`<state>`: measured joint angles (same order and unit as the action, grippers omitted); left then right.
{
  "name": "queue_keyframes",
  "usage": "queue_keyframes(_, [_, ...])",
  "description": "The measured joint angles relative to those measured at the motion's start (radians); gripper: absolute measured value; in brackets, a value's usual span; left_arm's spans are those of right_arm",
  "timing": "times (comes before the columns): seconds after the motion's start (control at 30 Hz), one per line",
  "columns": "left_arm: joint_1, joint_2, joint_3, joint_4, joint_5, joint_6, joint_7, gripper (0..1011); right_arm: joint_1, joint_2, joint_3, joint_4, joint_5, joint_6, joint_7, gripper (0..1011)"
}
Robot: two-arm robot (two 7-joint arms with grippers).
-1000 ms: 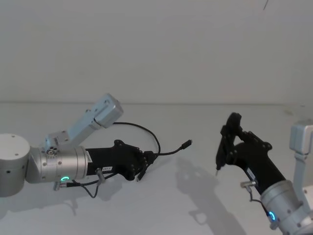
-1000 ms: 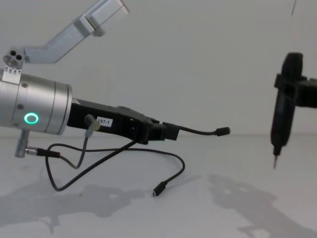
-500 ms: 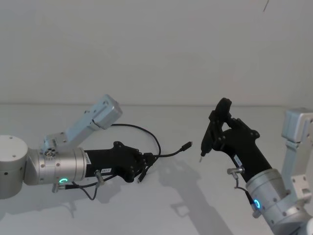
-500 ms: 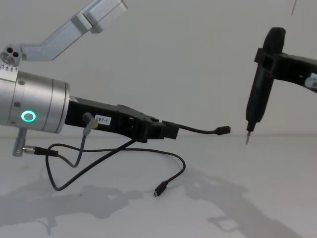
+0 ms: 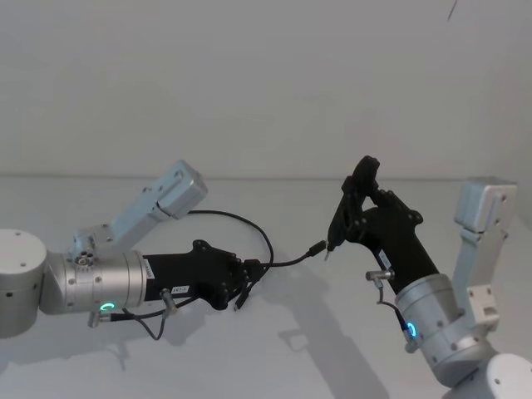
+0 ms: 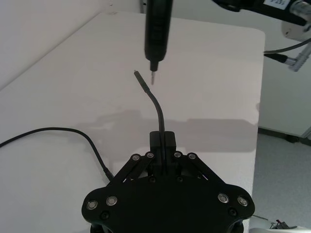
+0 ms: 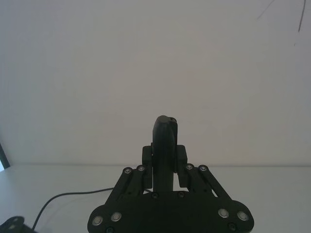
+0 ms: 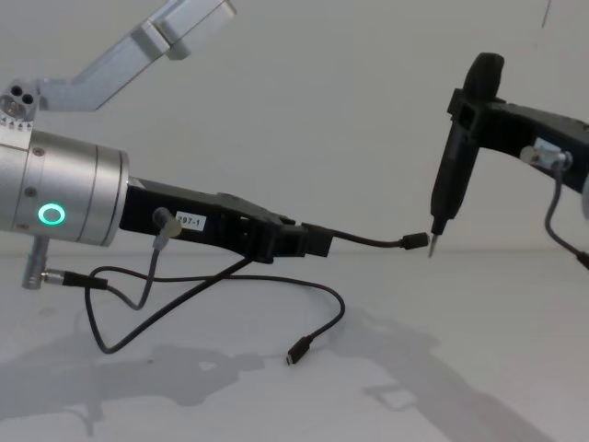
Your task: Pick up the data cable with the one hand.
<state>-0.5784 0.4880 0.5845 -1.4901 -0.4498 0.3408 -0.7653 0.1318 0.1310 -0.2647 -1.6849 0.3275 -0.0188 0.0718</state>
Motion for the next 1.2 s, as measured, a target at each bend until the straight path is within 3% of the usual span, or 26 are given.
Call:
queue_keyframes(0.63, [0.001,0.001,0.0,-0.002,-0.001,0.001,0.0,40,0.085,-0.042,0.016,0.142,-0.036,-0.076,0.005,279])
queue_keyframes(1.2, [0.001,0.001,0.0,-0.002,-0.001,0.001,0.0,40,0.104,-0.05,0.037,0.167,-0.044,-0.079,0.017,279])
